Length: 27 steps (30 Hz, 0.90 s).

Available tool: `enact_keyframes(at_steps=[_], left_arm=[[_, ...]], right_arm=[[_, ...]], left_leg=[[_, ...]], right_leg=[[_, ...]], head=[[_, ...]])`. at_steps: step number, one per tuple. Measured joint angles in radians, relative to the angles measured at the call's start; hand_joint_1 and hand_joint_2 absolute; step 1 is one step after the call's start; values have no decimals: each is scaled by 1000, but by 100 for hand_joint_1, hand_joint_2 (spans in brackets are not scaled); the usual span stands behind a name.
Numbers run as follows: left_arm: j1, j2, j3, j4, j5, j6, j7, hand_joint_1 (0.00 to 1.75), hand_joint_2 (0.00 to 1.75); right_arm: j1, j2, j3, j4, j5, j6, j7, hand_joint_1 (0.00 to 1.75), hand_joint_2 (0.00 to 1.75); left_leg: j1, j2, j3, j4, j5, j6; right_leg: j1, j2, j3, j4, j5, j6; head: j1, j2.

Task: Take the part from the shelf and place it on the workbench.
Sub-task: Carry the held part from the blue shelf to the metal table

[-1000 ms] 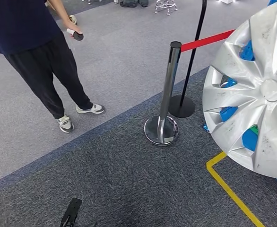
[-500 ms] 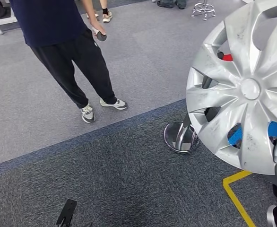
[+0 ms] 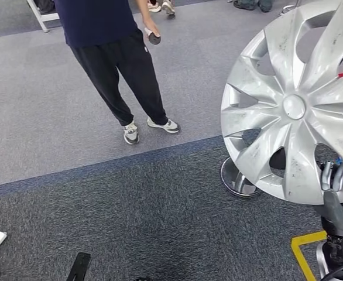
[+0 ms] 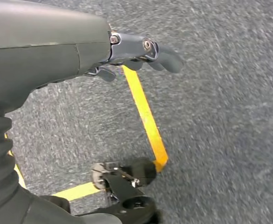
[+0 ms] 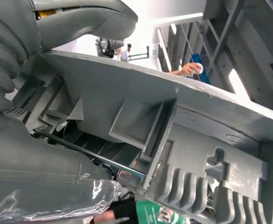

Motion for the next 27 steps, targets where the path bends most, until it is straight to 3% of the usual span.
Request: enact_keyframes(at_steps=[2, 3, 5, 6, 8, 10, 11, 12, 13, 14, 16, 18, 20, 21, 23, 25, 27], left_arm=[[-1, 0, 0, 0, 0, 2, 4, 0, 175], [-2, 0, 0, 0, -1, 2, 5, 0, 175], [-1, 1, 0, 0, -1, 2, 6, 0, 175], [1, 1, 0, 0, -1, 2, 6, 0, 175], [3, 1, 0, 0, -1, 2, 7, 0, 175], [1, 0, 0, 0, -1, 2, 7, 0, 175], [1, 0, 0, 0, -1, 2, 7, 0, 175], [2, -1, 0, 0, -1, 2, 7, 0, 175], [2, -1, 0, 0, -1, 2, 8, 0, 175], [3, -1, 0, 0, -1, 2, 8, 0, 175], [3, 0, 0, 0, -1, 2, 8, 0, 175], [3, 1, 0, 0, 0, 2, 8, 0, 175], [7, 2, 0, 0, -1, 2, 8, 0, 175], [9, 2, 0, 0, -2, 1, 7, 0, 175], [6, 3, 0, 0, -5, -6, 6, 0, 175], [-4, 4, 0, 0, -7, -16, 3, 0, 175], [-10, 5, -1, 0, -11, -22, 1, 0, 175]], right_arm=[[1, -2, 0, 3, 0, 2, -4, 175, 175], [1, -3, 0, 4, 0, 3, -5, 175, 175], [2, -4, 1, 5, 1, 4, -6, 175, 175], [2, -4, 2, 5, 1, 4, -6, 175, 175], [3, -5, 4, 5, 1, 4, -7, 175, 175], [5, -7, 4, 6, 1, 5, -8, 175, 175], [6, -7, 5, 6, 1, 5, -8, 175, 175], [8, -7, 5, 7, 1, 5, -8, 175, 175], [10, -7, 5, 7, 2, 5, -8, 175, 175], [11, -7, 6, 7, 2, 5, -8, 175, 175], [11, -8, 6, 8, 1, 5, -8, 175, 175], [11, -8, 6, 9, 2, 5, -8, 175, 175], [11, -8, 7, 10, 2, 4, -8, 175, 175], [11, -8, 8, 10, 2, 4, -8, 175, 175], [9, -8, 7, 9, 2, 4, -11, 175, 175], [9, -8, 6, 8, 2, 5, -13, 175, 175], [9, -7, 6, 7, 3, 6, -12, 175, 175]], left_leg=[[-13, 35, 61, -117, 31, 11], [-18, 44, 73, -142, 30, 15], [-20, 27, 77, -155, 27, 22], [-18, 16, 82, -162, 28, 26], [-11, -4, 94, -173, 31, 36], [-8, -24, 98, -175, 29, 43], [-7, -35, 99, -175, 29, 45], [-6, -48, 100, -174, 28, 45], [-4, -61, 101, -173, 28, 44], [-1, -75, 103, -172, 26, 41], [4, -101, 103, -162, 21, 30], [6, -123, 95, -152, 19, 17], [8, -141, 88, -152, 24, 8], [9, -133, 85, -150, 23, 3], [6, -86, 61, -103, -5, -6], [6, -36, -3, 23, -65, -12], [9, -24, -62, 133, -97, -13]], right_leg=[[4, -18, 4, 0, -6, 6], [6, -27, 6, -1, -9, 9], [7, -45, 10, -7, -13, 18], [5, -40, 11, -3, -19, 22], [3, 1, -13, 55, -52, 29], [2, 45, -80, 185, -107, 34], [2, 53, -115, 243, -126, 36], [1, 55, -137, 272, -126, 39], [0, 56, -140, 261, -105, 42], [-3, 59, -123, 214, -69, 45], [-15, 95, -62, 76, -1, 55], [-20, 125, -24, 5, 18, 49], [-16, 114, -18, 2, 16, 30], [-15, 104, -17, 1, 18, 24], [-14, 83, -15, -1, 19, 12], [-11, 59, -14, -1, 17, 4], [-8, 33, -12, -1, 14, 0]], head=[[0, 0], [1, 0], [2, 0], [3, 0], [7, 0], [12, 0], [15, 0], [15, 0], [15, 0], [15, 0], [17, 0], [17, 0], [16, 0], [16, 0], [12, 0], [8, 0], [8, 0]])
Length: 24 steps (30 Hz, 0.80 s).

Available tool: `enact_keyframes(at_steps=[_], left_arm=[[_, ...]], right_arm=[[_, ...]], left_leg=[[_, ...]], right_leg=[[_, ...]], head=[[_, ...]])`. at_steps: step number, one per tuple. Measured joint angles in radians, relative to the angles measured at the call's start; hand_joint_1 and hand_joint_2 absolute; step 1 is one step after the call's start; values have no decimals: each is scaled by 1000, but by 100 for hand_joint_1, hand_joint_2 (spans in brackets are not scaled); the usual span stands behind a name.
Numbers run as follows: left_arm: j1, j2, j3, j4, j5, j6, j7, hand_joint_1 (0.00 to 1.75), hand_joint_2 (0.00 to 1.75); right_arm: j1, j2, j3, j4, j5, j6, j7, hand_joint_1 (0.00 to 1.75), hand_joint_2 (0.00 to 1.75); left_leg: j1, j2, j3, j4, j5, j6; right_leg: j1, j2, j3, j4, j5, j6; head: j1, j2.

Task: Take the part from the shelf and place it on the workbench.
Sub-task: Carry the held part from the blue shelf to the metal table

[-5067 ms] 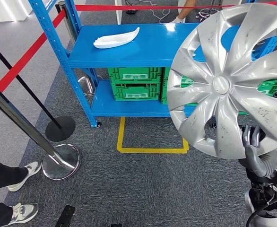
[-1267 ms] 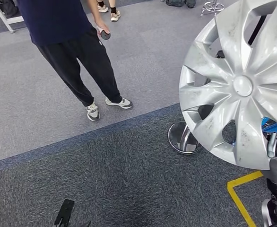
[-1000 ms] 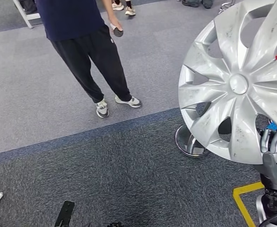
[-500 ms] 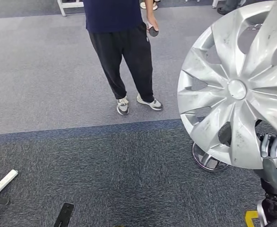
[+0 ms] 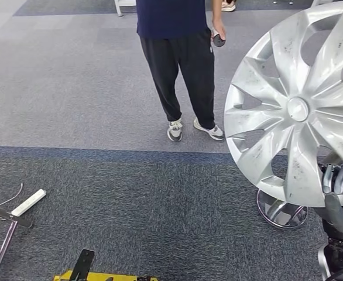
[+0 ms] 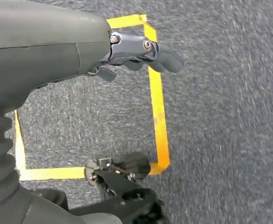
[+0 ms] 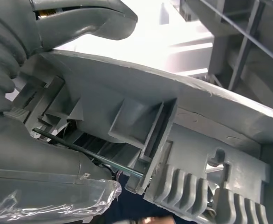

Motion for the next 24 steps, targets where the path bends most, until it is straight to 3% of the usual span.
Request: enact_keyframes(at_steps=[1, 2, 4, 5, 7, 9, 11, 12, 13, 15, 16, 17, 19, 20, 22, 24], left_arm=[[0, 1, -1, 0, -4, -1, 1, 0, 175], [2, 2, -3, 0, -8, -1, 2, 0, 175], [6, 5, -6, 0, -16, -2, 4, 0, 175], [7, 6, -8, 0, -18, -2, 4, 0, 175], [8, 8, -12, 0, -20, -2, 4, 0, 175], [12, 10, -13, 0, -20, -4, 4, 0, 175], [15, 12, -13, 0, -20, -6, 3, 0, 175], [15, 12, -14, 0, -20, -7, 3, 0, 175], [13, 12, -14, 0, -20, -8, 3, 0, 175], [12, 11, -15, 0, -21, -10, 3, 0, 175], [13, 10, -16, 0, -21, -9, 3, 0, 175], [13, 9, -16, 0, -21, -8, 3, 0, 175], [13, 7, -17, 0, -21, -7, 4, 0, 175], [12, 7, -18, 0, -22, -8, 4, 0, 175], [11, 8, -18, 0, -22, -11, 4, 0, 175], [13, 10, -18, 0, -22, -12, 4, 0, 175]], right_arm=[[0, 0, 0, 0, 1, 1, 0, 175, 175], [1, 1, 0, -1, 2, 2, 0, 175, 175], [2, 3, -2, -4, 3, 7, 0, 175, 175], [4, 4, -5, -6, 4, 10, 0, 175, 175], [7, 6, -10, -8, 6, 16, 1, 175, 175], [9, 9, -11, -8, 9, 18, 3, 175, 175], [11, 11, -13, -9, 9, 20, 3, 175, 175], [12, 11, -15, -9, 10, 21, 3, 175, 175], [14, 11, -16, -9, 10, 23, 3, 175, 175], [19, 11, -19, -9, 10, 24, 4, 175, 175], [21, 12, -19, -9, 10, 25, 5, 175, 175], [22, 12, -19, -9, 10, 25, 5, 175, 175], [20, 12, -20, -9, 10, 26, 6, 175, 175], [19, 12, -21, -9, 10, 27, 6, 175, 175], [16, 12, -22, -8, 10, 29, 8, 175, 175], [15, 12, -23, -8, 10, 30, 10, 175, 175]], left_leg=[[1, 1, -5, 7, 10, 1], [1, 3, 11, -27, 37, 4], [-5, 34, 82, -159, 100, 11], [-9, 52, 114, -219, 116, 14], [-18, 70, 140, -273, 117, 21], [-18, 50, 143, -282, 116, 32], [-12, 29, 150, -288, 117, 44], [-9, 19, 154, -290, 117, 49], [-9, 8, 155, -290, 116, 53], [-10, -17, 157, -290, 114, 56], [-10, -30, 158, -290, 114, 57], [-10, -44, 160, -289, 113, 57], [-8, -70, 165, -288, 111, 54], [-9, -83, 165, -284, 110, 50], [-8, -102, 160, -282, 111, 40], [-5, -117, 155, -284, 115, 29]], right_leg=[[1, -11, 2, 0, -2, -1], [2, -22, 5, 0, -4, -1], [4, -41, 13, 0, -12, 3], [6, -50, 17, 1, -16, 7], [11, -67, 22, -2, -23, 15], [9, -79, 29, -8, -27, 25], [5, -44, 20, 21, -47, 33], [3, -16, -4, 67, -71, 34], [4, 6, -37, 133, -100, 34], [6, 20, -113, 258, -140, 34], [7, 20, -133, 278, -133, 34], [7, 22, -131, 256, -105, 32], [4, 48, -79, 124, -25, 31], [1, 67, -49, 60, 2, 31], [0, 89, -19, 1, 16, 28], [3, 72, -15, -4, 18, 19]], head=[[0, 0], [0, 0], [0, 0], [0, 0], [2, 0], [3, 0], [6, 0], [8, 0], [11, 0], [14, 0], [14, 0], [14, 0], [14, 0], [14, 0], [13, 0], [12, 0]])
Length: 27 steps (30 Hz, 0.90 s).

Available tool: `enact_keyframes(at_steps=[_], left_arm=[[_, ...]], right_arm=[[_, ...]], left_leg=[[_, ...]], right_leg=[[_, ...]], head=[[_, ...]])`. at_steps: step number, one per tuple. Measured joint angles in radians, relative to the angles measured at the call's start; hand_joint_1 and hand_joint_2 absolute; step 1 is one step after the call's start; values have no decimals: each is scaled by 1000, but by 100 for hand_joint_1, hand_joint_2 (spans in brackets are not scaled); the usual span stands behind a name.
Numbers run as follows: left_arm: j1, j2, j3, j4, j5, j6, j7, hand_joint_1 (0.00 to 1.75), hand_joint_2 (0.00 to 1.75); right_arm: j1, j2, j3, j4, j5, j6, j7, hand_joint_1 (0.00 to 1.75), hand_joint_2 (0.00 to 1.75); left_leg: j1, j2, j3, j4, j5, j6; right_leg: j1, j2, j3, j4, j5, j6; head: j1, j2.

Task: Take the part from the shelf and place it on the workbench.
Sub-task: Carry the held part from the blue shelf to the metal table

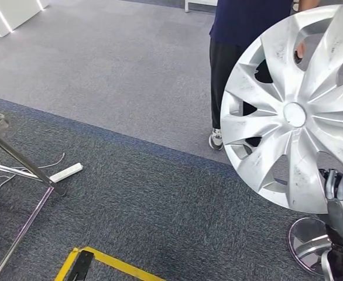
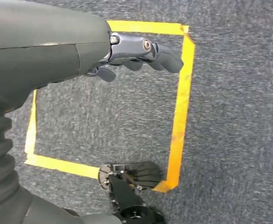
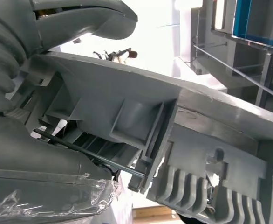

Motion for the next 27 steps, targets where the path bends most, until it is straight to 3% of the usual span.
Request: enact_keyframes(at_steps=[1, 3, 5, 7, 8, 9, 11, 13, 15, 16, 18, 20, 22, 23, 24, 26, 27], left_arm=[[2, 1, 0, 0, 0, 0, 0, 0, 175], [0, 4, 0, 0, 0, 0, 0, 0, 175], [-3, 3, 0, 0, 0, 0, 0, 0, 175], [-4, 3, -1, 0, 0, 0, 0, 0, 175], [-3, 2, -1, 0, 0, 0, 0, 0, 175], [-3, 2, -1, 0, 0, 0, 0, 0, 175], [-4, 3, -1, 0, 0, -1, 0, 0, 175], [-7, 2, -1, 0, 0, -2, 0, 0, 175], [-7, 3, -1, 0, 0, -3, 0, 0, 175], [-6, 3, -1, 0, 0, -3, 1, 0, 175], [-6, 5, -1, 0, 0, -3, 1, 0, 175], [-9, 4, -1, 0, 0, -3, 1, 0, 175], [-9, 4, -1, 0, 0, -3, 1, 0, 175], [-8, 3, -1, 0, 0, -3, 1, 0, 175], [-8, 3, -1, 0, 0, -3, 2, 0, 175], [-8, 2, -1, 0, 0, -3, 2, 0, 175], [-9, 2, -1, 0, -1, -3, 2, 0, 175]], right_arm=[[-2, 0, 0, 0, 0, 0, 1, 175, 175], [-6, 0, -1, 0, 0, 1, 2, 175, 175], [-7, 0, -3, 0, 0, 1, 3, 175, 175], [-7, 1, -4, 0, 0, 1, 3, 175, 175], [-7, 1, -4, 0, 0, 1, 4, 175, 175], [-7, 1, -4, 0, 0, 1, 4, 175, 175], [-9, 1, -6, 0, 0, 1, 4, 175, 175], [-10, 1, -9, 0, 0, 2, 4, 175, 175], [-12, 1, -11, 0, 0, 2, 4, 175, 175], [-13, 1, -11, 0, 0, 2, 4, 175, 175], [-13, 2, -12, 0, 0, 3, 5, 175, 175], [-12, 2, -13, 0, 0, 3, 5, 175, 175], [-11, 2, -13, 0, 0, 4, 5, 175, 175], [-10, 2, -14, 0, 0, 4, 5, 175, 175], [-10, 2, -14, 0, 0, 4, 5, 175, 175], [-11, 2, -15, 0, 0, 4, 5, 175, 175], [-11, 2, -15, 0, 0, 5, 5, 175, 175]], left_leg=[[0, 9, -3, 4, -3, -5], [-2, 58, -30, 59, -40, -15], [-1, 106, -94, 190, -104, -24], [4, 116, -145, 287, -132, -29], [5, 118, -144, 284, -118, -30], [6, 123, -122, 239, -88, -30], [2, 161, -46, 97, -26, -24], [-5, 190, -2, 10, -6, -14], [-8, 176, 1, -2, -8, -3], [-6, 165, 2, -4, -7, 2], [-1, 142, 8, -9, -5, 14], [3, 120, 10, -9, -5, 23], [3, 95, 12, -9, -5, 25], [4, 81, 14, -9, -6, 25], [5, 67, 16, -8, -7, 24], [7, 40, 19, -5, -10, 18], [7, 28, 18, -2, -11, 13]], right_leg=[[0, -9, 1, -2, 2, -6], [0, -30, 4, -7, 4, -17], [2, -54, 5, -8, 2, -25], [3, -80, 6, -8, 0, -27], [4, -92, 7, -8, -2, -26], [4, -103, 9, -8, -3, -25], [6, -123, 16, -7, -9, -18], [11, -141, 21, -7, -15, -8], [13, -161, 28, -11, -20, 2], [11, -159, 30, -10, -24, 7], [7, -117, 12, 37, -53, 15], [6, -65, -52, 163, -110, 19], [7, -52, -117, 272, -141, 22], [6, -51, -127, 277, -127, 22], [5, -48, -117, 241, -95, 22], [-2, -15, -59, 102, -20, 25], [-6, 5, -31, 44, 0, 24]], head=[[-1, 0], [-5, 0], [-9, 0], [-9, 0], [-9, 0], [-9, 0], [-10, 0], [-9, 0], [-7, 0], [-7, 0], [-4, 0], [3, 0], [6, 0], [6, 0], [6, 0], [6, 0], [6, 0]])
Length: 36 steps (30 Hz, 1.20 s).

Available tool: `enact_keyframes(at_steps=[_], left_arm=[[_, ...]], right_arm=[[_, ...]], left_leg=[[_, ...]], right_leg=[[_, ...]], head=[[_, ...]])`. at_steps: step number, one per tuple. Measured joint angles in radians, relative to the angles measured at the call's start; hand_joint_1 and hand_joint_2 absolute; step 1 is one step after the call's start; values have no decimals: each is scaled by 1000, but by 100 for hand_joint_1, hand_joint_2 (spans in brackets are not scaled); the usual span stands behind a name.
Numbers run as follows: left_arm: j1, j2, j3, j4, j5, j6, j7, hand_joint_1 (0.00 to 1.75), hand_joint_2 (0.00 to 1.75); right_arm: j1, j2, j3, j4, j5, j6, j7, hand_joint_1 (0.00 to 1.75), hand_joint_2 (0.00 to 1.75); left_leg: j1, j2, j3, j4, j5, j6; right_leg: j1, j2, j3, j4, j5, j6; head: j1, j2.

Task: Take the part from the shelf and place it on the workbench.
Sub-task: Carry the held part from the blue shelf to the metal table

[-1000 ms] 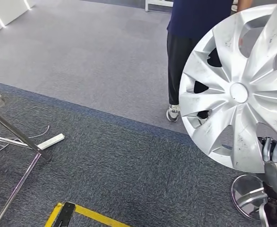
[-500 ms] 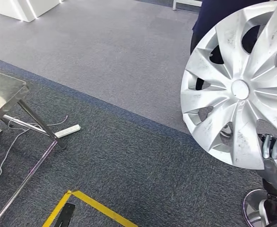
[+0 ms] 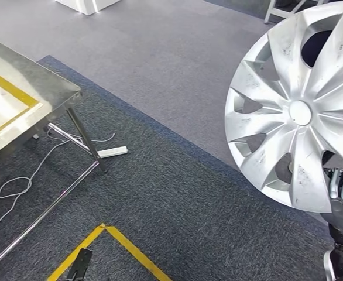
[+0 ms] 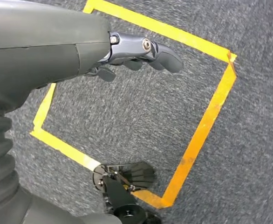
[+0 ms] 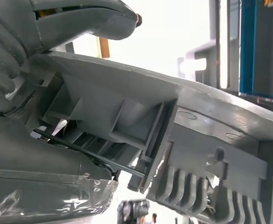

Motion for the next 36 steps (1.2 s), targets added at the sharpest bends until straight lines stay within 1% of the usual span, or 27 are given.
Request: enact_keyframes(at_steps=[2, 3, 4, 6, 8, 10, 11, 12, 13, 15, 17, 19, 20, 21, 22, 23, 24, 25, 26, 27, 28, 29, 30, 32, 34, 35, 36], left_arm=[[1, 0, -1, 0, -4, -1, 0, 0, 175], [3, 0, -2, 0, -7, -1, 0, 0, 175], [6, 1, -4, 0, -8, -2, 0, 0, 175], [8, 1, -8, 0, -9, -3, 0, 0, 175], [5, -1, -13, 0, -10, -3, 0, 0, 175], [4, -2, -17, 0, -10, -4, 0, 0, 175], [5, -3, -17, 0, -10, -5, 0, 0, 175], [5, -3, -18, 0, -10, -5, 0, 0, 175], [6, -3, -18, 0, -10, -5, 0, 0, 175], [5, -2, -18, 0, -10, -5, 0, 0, 175], [3, -2, -18, 0, -10, -5, 0, 0, 175], [4, -2, -18, 0, -11, -5, 0, 0, 175], [5, -2, -18, 0, -11, -5, 0, 0, 175], [6, -2, -18, 0, -10, -5, 0, 0, 175], [5, -2, -18, 0, -10, -5, 0, 0, 175], [4, -2, -18, 0, -10, -5, 0, 0, 175], [3, -2, -18, 0, -10, -5, 0, 0, 175], [3, -2, -18, 0, -10, -5, 0, 0, 175], [4, -2, -18, 0, -10, -6, 0, 0, 175], [5, -2, -18, 0, -10, -6, 1, 0, 175], [6, -2, -18, 0, -10, -6, 1, 0, 175], [7, -2, -18, 0, -10, -6, 1, 0, 175], [7, -1, -18, 0, -10, -6, 2, 0, 175], [8, -1, -19, 0, -10, -6, 2, 0, 175], [12, 0, -19, 0, -10, -6, 3, 0, 175], [14, 1, -19, 0, -10, -6, 3, 0, 175], [15, 2, -19, 0, -10, -6, 3, 0, 175]], right_arm=[[0, 0, -1, 0, 0, 3, 1, 175, 175], [0, 0, -1, 0, 0, 4, 2, 175, 175], [0, 0, 0, 0, 0, 4, 3, 175, 175], [0, 1, 0, -1, 0, 5, 4, 175, 175], [2, 1, 0, -1, 0, 5, 4, 175, 175], [5, 1, 0, -1, 0, 5, 4, 175, 175], [6, 1, 0, -1, 0, 5, 5, 175, 175], [7, 2, 0, -1, 0, 5, 5, 175, 175], [7, 2, 0, -1, 0, 5, 5, 175, 175], [7, 2, 0, -1, 0, 6, 5, 175, 175], [7, 2, -1, -1, 0, 6, 5, 175, 175], [7, 2, 0, -1, 0, 6, 5, 175, 175], [7, 2, 1, -2, 0, 6, 5, 175, 175], [7, 2, 1, -2, 0, 7, 6, 175, 175], [7, 2, 0, -3, 0, 7, 5, 175, 175], [7, 2, 0, -3, 0, 7, 5, 175, 175], [8, 2, -1, -3, 0, 8, 5, 175, 175], [11, 2, -1, -3, 0, 8, 5, 175, 175], [13, 2, -1, -3, 0, 8, 5, 175, 175], [16, 2, -1, -3, 1, 7, 6, 175, 175], [17, 2, -2, -3, 1, 7, 6, 175, 175], [17, 2, -2, -4, 1, 7, 6, 175, 175], [17, 2, -2, -5, 1, 7, 6, 175, 175], [18, 3, -3, -7, 1, 7, 6, 175, 175], [19, 4, -2, -9, 2, 6, 6, 175, 175], [18, 4, -2, -10, 2, 5, 7, 175, 175], [19, 5, -2, -12, 3, 3, 6, 175, 175]], left_leg=[[1, -20, -7, 2, 2, -12], [3, -30, -10, 0, 5, -18], [4, -28, -12, 0, 5, -23], [2, 13, -29, 31, -17, -33], [0, 69, -84, 143, -76, -40], [3, 87, -146, 264, -121, -44], [4, 89, -156, 282, -117, -45], [4, 92, -145, 260, -95, -44], [4, 101, -115, 203, -62, -42], [-1, 143, -42, 68, -9, -36], [-7, 165, -11, 3, 1, -28], [-7, 143, -10, -4, 1, -19], [-4, 131, -8, -6, 2, -13], [-1, 120, -4, -8, 3, -7], [2, 108, -1, -11, 4, -1], [3, 98, 0, -11, 3, 2], [3, 86, 0, -10, 2, 5], [2, 73, 1, -10, 2, 6], [2, 60, 1, -10, 2, 6], [2, 46, 3, -10, 1, 6], [2, 32, 5, -9, 1, 5], [3, 19, 7, -9, 0, 3], [2, 8, 6, -6, -2, -1], [3, -12, 1, -5, 0, -12], [6, -29, -6, -7, 5, -24], [6, -21, -8, -5, 2, -30], [5, -2, -15, 8, -8, -35]], right_leg=[[-2, 19, 24, -45, 5, -6], [-1, 10, 26, -47, 7, -13], [0, -1, 26, -49, 8, -19], [0, -22, 30, -54, 10, -34], [2, -47, 32, -57, 9, -43], [4, -73, 32, -57, 7, -46], [4, -86, 33, -57, 5, -47], [4, -98, 35, -57, 4, -46], [4, -109, 39, -57, 2, -44], [8, -129, 46, -55, -4, -36], [15, -148, 51, -56, -10, -26], [16, -168, 58, -62, -14, -15], [14, -162, 59, -58, -20, -9], [12, -144, 52, -37, -34, -5], [10, -117, 33, 6, -58, -2], [9, -87, 3, 69, -87, 0], [9, -69, -35, 139, -115, 1], [10, -61, -68, 195, -131, 1], [10, -58, -87, 219, -128, 1], [10, -56, -87, 204, -106, 0], [9, -51, -68, 151, -67, -1], [6, -34, -37, 79, -29, -2], [3, -14, -6, 13, -4, -3], [0, 13, 28, -54, 9, -7], [3, 2, 32, -56, 9, -17], [3, -8, 33, -58, 10, -23], [3, -19, 36, -61, 11, -29]], head=[[-1, 0], [-1, 0], [-1, 0], [-6, 0], [-12, 0], [-12, 0], [-12, 0], [-12, 0], [-12, 0], [-13, 0], [-12, 0], [-11, 0], [-10, 0], [-7, 0], [-4, 0], [0, 0], [3, 0], [5, 0], [5, 0], [5, 0], [5, 0], [5, 0], [5, 0], [4, 0], [3, 0], [3, 0], [0, 0]])
